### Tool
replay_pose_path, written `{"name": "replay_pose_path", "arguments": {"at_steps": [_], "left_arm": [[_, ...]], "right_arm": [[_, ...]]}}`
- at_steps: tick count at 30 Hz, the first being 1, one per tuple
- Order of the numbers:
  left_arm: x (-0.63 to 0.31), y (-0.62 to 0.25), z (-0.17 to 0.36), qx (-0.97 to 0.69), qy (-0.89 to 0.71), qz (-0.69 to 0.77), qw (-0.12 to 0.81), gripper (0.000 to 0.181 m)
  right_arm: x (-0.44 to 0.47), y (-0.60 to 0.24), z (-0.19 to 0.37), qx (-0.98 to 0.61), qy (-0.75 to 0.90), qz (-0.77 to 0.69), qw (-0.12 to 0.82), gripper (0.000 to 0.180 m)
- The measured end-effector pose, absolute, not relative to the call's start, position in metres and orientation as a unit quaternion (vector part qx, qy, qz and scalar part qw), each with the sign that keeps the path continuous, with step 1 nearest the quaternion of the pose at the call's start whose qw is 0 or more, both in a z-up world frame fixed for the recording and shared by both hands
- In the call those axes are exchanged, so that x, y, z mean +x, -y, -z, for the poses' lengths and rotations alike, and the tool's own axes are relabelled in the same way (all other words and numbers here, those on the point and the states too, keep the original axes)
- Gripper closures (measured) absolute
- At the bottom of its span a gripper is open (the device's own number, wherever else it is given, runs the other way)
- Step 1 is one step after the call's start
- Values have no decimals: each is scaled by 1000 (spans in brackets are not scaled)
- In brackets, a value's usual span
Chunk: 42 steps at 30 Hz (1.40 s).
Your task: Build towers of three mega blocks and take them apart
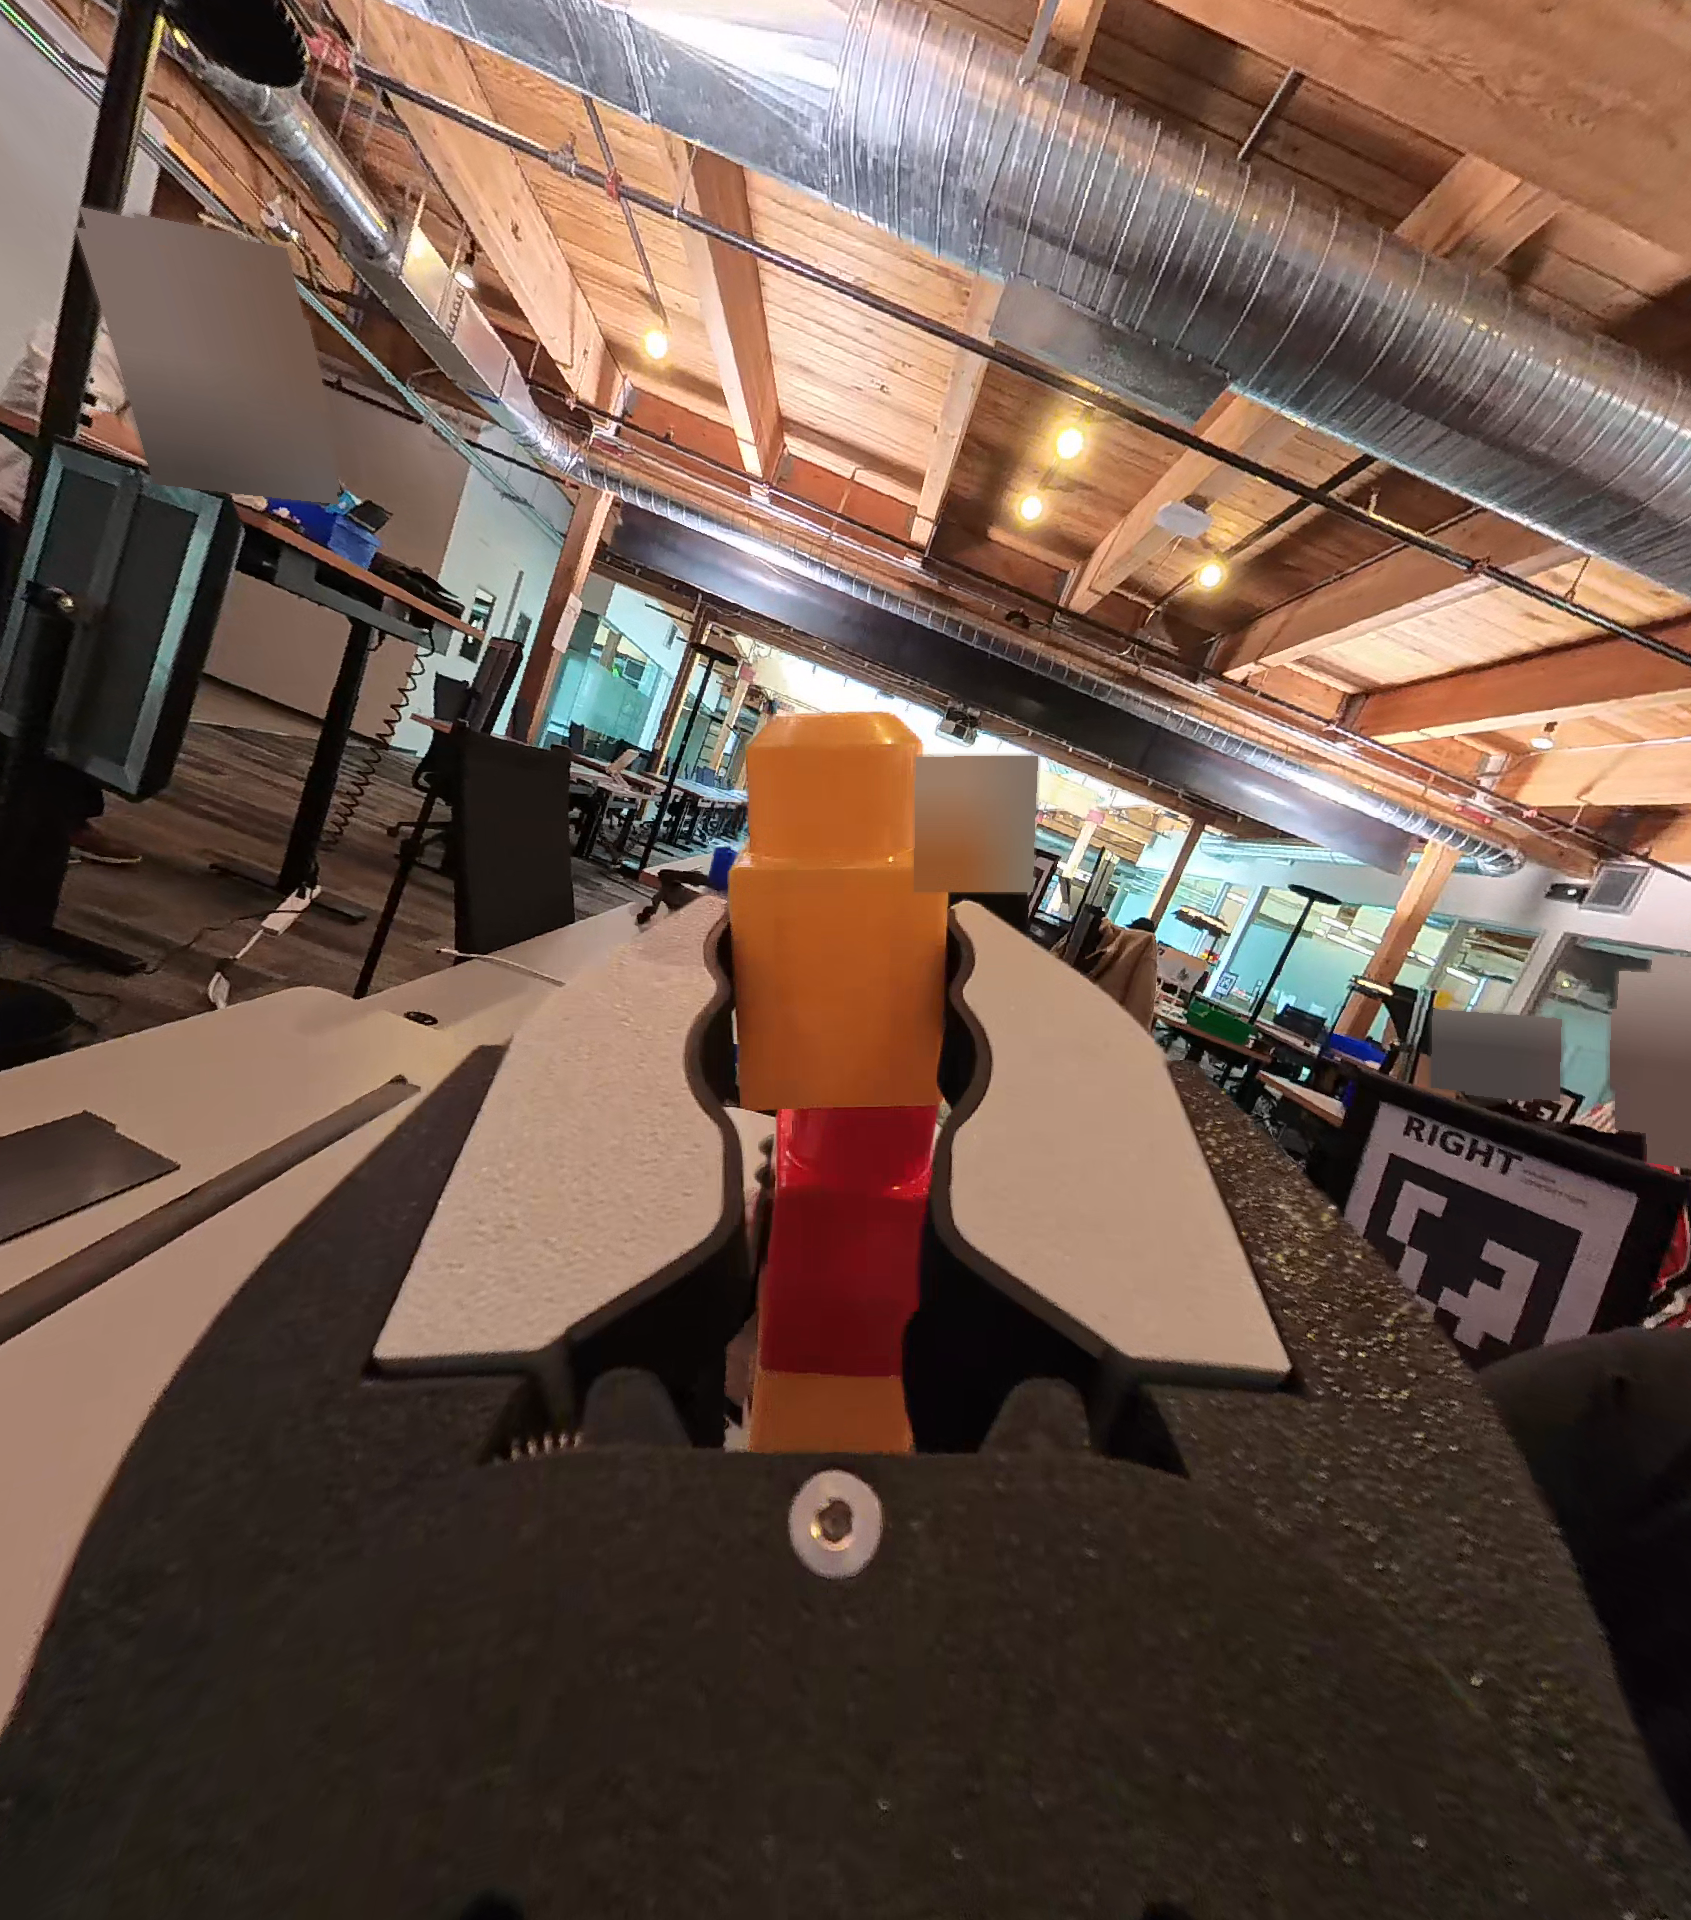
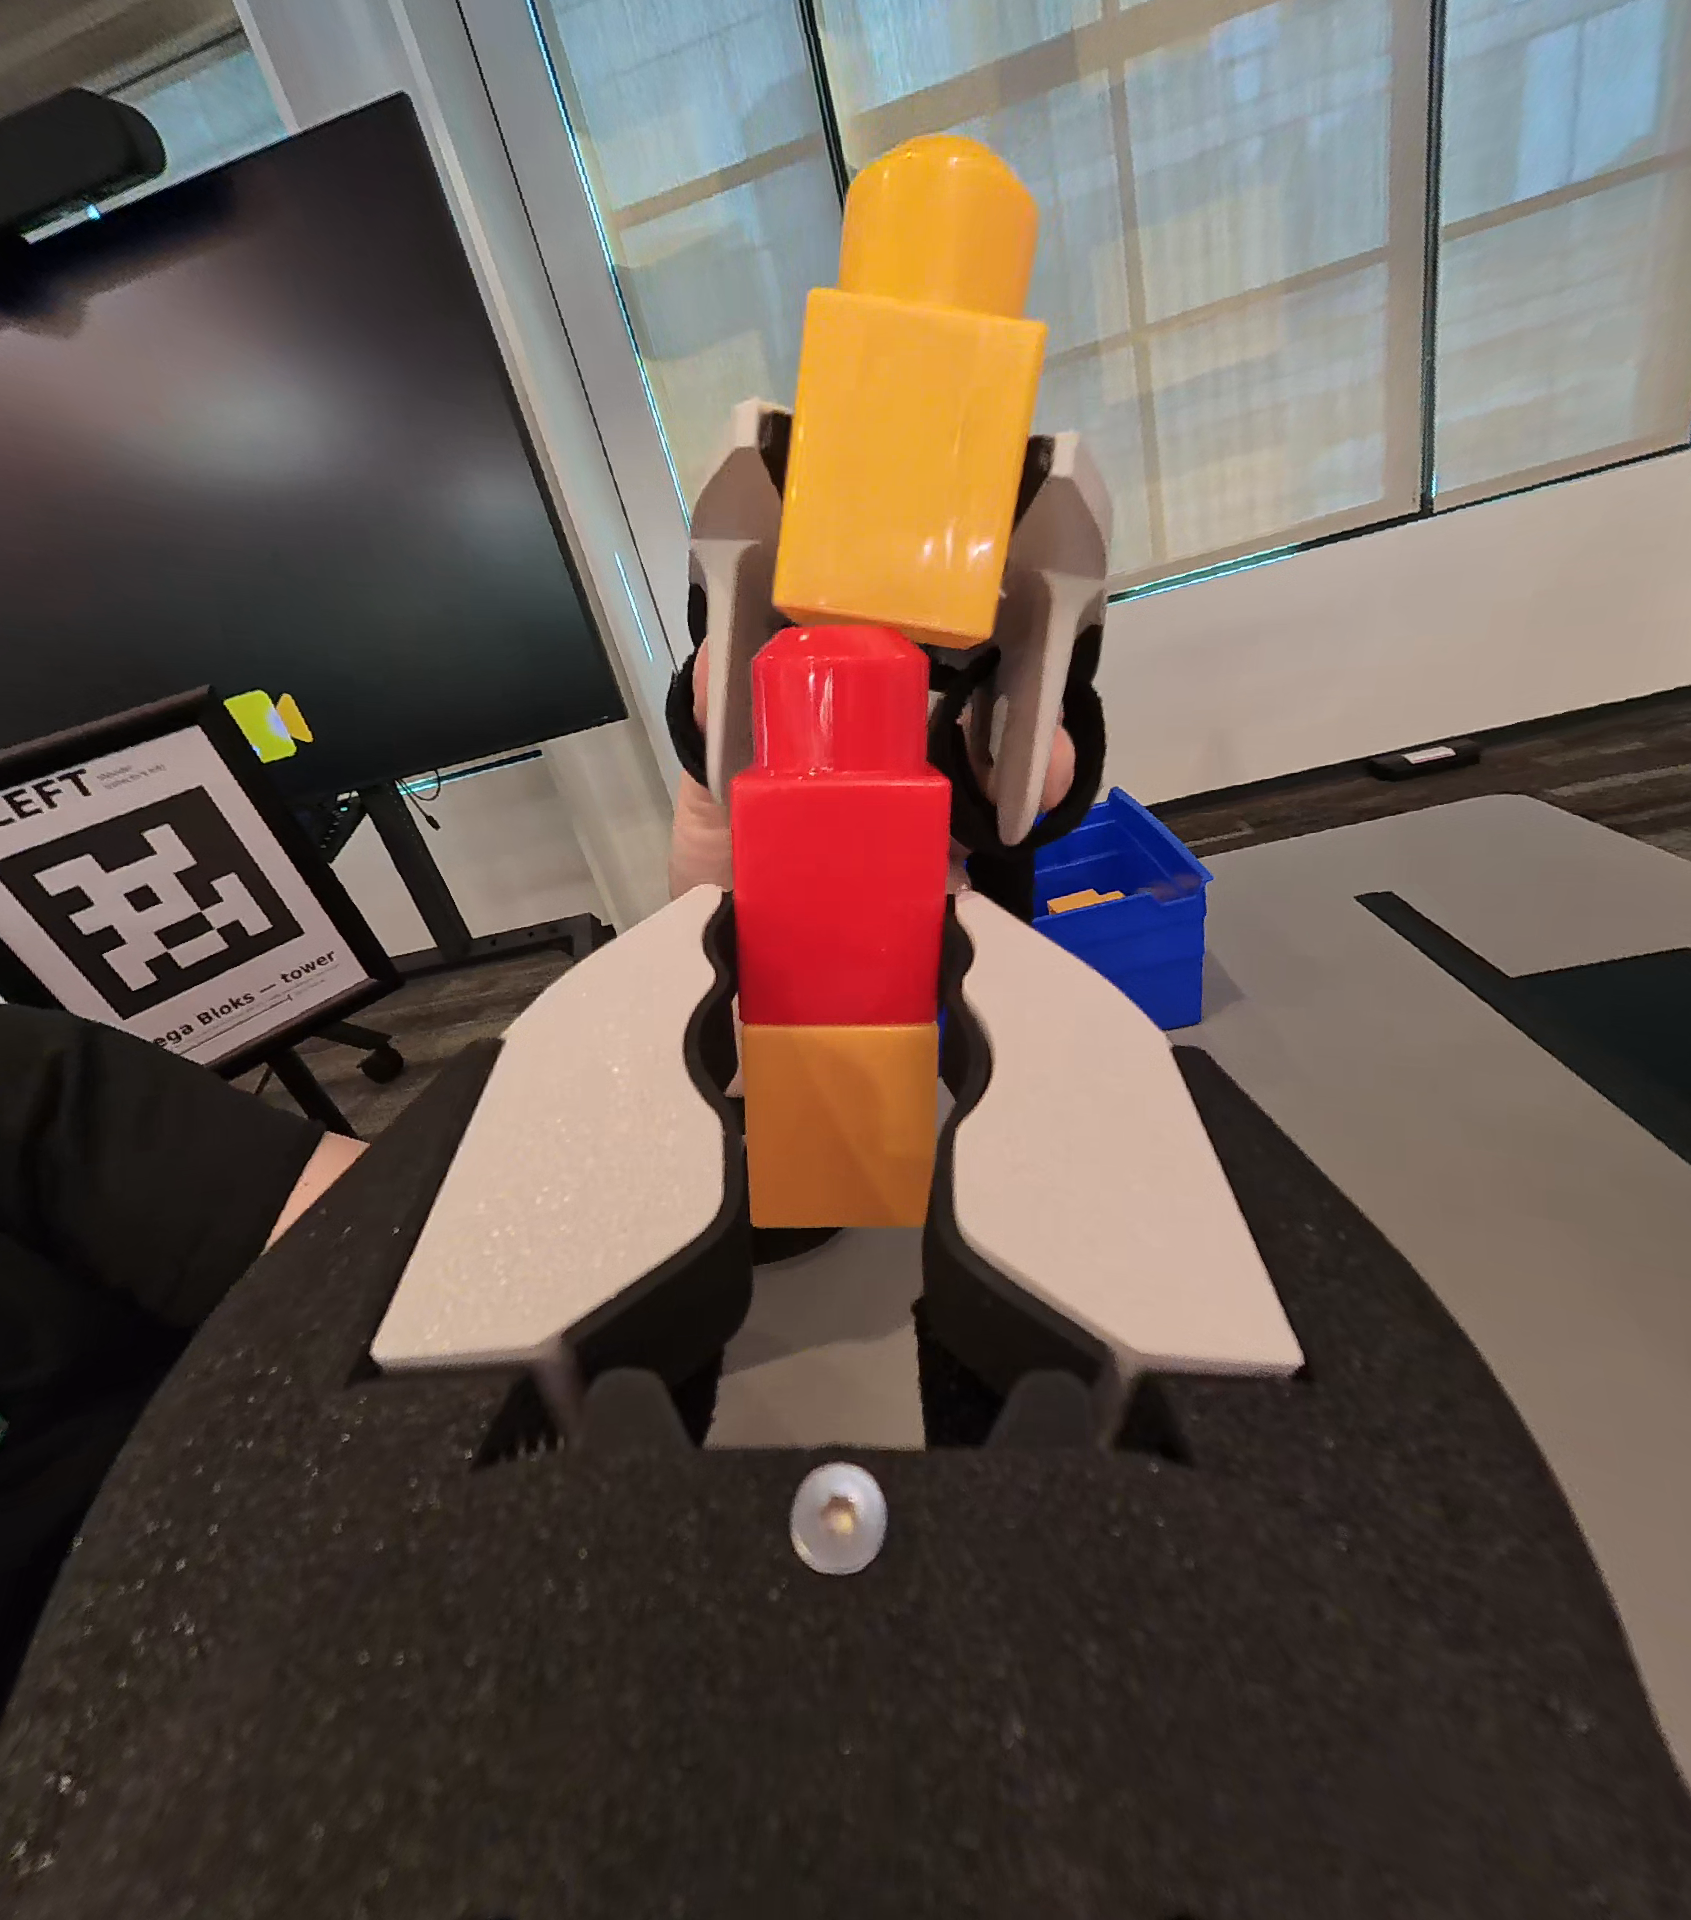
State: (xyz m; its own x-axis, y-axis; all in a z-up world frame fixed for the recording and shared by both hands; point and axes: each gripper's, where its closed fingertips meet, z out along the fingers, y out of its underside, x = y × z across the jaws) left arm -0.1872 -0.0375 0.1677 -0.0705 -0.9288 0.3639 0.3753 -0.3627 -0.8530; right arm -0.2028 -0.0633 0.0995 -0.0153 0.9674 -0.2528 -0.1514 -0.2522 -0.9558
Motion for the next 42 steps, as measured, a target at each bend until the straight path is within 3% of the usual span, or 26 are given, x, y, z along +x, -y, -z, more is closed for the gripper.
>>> {"name": "replay_pose_path", "arguments": {"at_steps": [42], "left_arm": [[-158, 25, -148, -514, -278, 642, 496, 145]], "right_arm": [[-172, 39, -103, -501, 323, -633, 494, 145]]}}
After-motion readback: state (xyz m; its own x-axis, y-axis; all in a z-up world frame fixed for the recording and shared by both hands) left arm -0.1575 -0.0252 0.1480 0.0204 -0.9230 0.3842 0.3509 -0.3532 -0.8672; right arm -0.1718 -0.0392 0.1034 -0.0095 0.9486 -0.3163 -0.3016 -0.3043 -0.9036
